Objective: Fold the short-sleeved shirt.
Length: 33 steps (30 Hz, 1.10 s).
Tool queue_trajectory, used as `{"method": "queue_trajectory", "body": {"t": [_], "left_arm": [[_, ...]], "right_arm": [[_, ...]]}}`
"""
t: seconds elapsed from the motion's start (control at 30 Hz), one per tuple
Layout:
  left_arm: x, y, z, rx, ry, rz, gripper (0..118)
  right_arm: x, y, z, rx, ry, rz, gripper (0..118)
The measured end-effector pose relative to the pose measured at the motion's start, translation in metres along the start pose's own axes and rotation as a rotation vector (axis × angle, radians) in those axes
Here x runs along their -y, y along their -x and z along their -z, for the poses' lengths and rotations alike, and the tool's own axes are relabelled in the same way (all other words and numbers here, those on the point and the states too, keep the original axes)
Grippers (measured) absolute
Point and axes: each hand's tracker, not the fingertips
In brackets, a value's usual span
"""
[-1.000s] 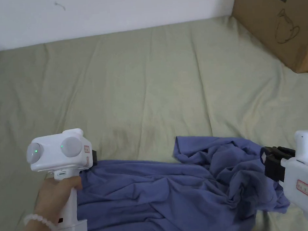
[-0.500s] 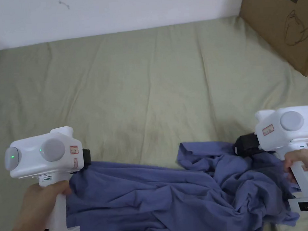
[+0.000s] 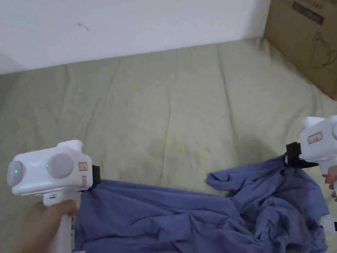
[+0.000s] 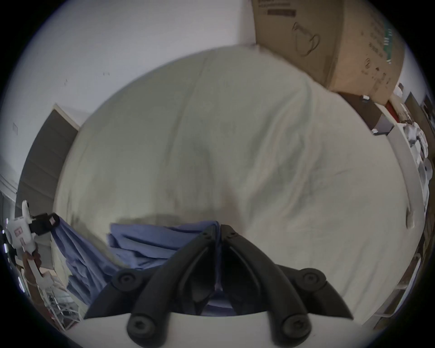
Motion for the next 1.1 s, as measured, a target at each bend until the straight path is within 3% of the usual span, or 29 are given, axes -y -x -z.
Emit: {"method": "queue_trajectory", "body": {"t": [0.23, 0.57, 0.97, 1.1], "left_arm": [[-0.033, 0.012, -0.085, -0.054, -0.169, 0.020, 2], [-0.094, 0.026, -0.183, -0.086, -0.357, 0.016, 2], [-0.230, 0.023, -0.222, -0.135, -0.509, -0.019, 2], [-0.272, 0.015, -0.240, -0.181, -0.587, 0.026, 2]], "right_arm": [[-0.044, 0.008, -0.100, 0.004, -0.180, -0.050, 3], [-0.094, 0.040, -0.221, -0.040, -0.374, -0.035, 3], [-0.230, 0.085, -0.271, -0.044, -0.523, -0.008, 3], [-0.274, 0.097, -0.282, -0.046, -0.578, 0.017, 3]]}}
